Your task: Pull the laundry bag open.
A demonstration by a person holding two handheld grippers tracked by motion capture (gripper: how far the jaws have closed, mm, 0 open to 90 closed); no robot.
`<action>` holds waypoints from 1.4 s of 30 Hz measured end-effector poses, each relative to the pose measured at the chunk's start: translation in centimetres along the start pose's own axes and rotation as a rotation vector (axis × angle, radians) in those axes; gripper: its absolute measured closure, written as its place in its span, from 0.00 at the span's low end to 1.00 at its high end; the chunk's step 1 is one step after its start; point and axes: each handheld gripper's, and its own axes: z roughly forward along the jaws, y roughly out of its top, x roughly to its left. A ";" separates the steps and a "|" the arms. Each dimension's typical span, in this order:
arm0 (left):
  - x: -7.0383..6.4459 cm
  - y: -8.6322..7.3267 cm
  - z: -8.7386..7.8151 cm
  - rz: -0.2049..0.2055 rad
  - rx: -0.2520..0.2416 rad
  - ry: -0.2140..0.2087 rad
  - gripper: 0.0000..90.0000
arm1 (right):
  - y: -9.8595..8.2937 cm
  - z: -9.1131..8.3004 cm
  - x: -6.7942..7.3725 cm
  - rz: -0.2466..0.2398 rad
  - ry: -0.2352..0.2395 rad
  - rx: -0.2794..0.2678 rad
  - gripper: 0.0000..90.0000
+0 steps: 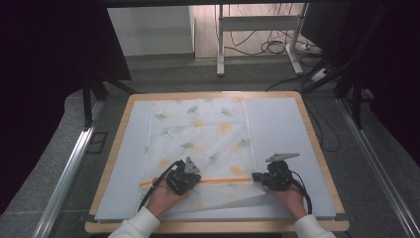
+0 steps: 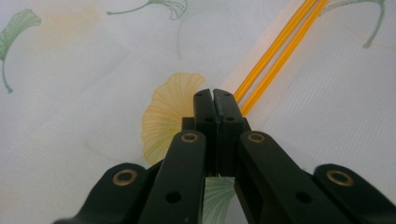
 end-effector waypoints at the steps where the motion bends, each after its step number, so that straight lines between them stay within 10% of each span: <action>1: 0.0 0.0 0.0 -0.002 -0.001 0.002 1.00 | 0.0 0.0 0.0 -0.002 0.002 0.001 0.99; 42: 2.2 -2.7 -1.9 -0.067 0.018 0.026 1.00 | 0.0 0.0 0.0 -0.004 0.000 -0.001 0.99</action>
